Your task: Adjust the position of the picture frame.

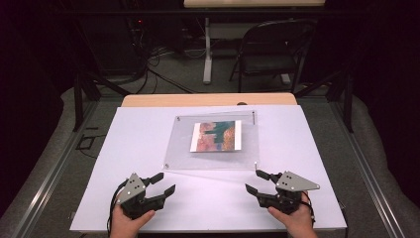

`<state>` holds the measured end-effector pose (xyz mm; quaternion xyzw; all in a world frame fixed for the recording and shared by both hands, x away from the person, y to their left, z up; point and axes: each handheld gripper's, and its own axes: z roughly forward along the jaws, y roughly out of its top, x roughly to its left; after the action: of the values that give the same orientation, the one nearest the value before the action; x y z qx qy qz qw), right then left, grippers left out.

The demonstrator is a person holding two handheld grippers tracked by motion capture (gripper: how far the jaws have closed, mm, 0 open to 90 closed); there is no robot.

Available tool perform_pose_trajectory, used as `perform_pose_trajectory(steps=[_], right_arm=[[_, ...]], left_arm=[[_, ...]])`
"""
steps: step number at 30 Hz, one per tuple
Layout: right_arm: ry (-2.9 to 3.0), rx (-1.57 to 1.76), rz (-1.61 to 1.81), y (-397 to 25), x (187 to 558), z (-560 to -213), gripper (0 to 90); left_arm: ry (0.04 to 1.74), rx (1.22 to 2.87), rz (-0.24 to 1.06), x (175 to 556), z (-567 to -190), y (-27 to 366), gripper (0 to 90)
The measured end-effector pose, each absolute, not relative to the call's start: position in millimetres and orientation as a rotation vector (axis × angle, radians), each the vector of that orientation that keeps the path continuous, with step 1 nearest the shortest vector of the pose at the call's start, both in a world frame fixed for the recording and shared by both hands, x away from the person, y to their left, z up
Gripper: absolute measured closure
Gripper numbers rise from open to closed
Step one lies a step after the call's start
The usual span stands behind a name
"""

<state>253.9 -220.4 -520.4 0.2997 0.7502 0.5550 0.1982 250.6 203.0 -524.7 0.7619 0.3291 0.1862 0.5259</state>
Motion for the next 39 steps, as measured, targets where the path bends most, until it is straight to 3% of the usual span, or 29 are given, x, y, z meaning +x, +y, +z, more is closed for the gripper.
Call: perform_pose_trajectory(steps=[22,32,39], right_arm=[[2.106,0.825,1.522,-219,253,-520,39.2],[2.119,0.830,1.496,-224,253,-517,54.0],[2.128,0.842,1.455,-224,254,-511,58.1]], left_arm=[[0.824,1.852,0.482,251,-524,203,40.4],[0.865,1.829,0.437,255,-521,204,46.4],[0.899,1.797,0.428,263,-510,203,48.8]])
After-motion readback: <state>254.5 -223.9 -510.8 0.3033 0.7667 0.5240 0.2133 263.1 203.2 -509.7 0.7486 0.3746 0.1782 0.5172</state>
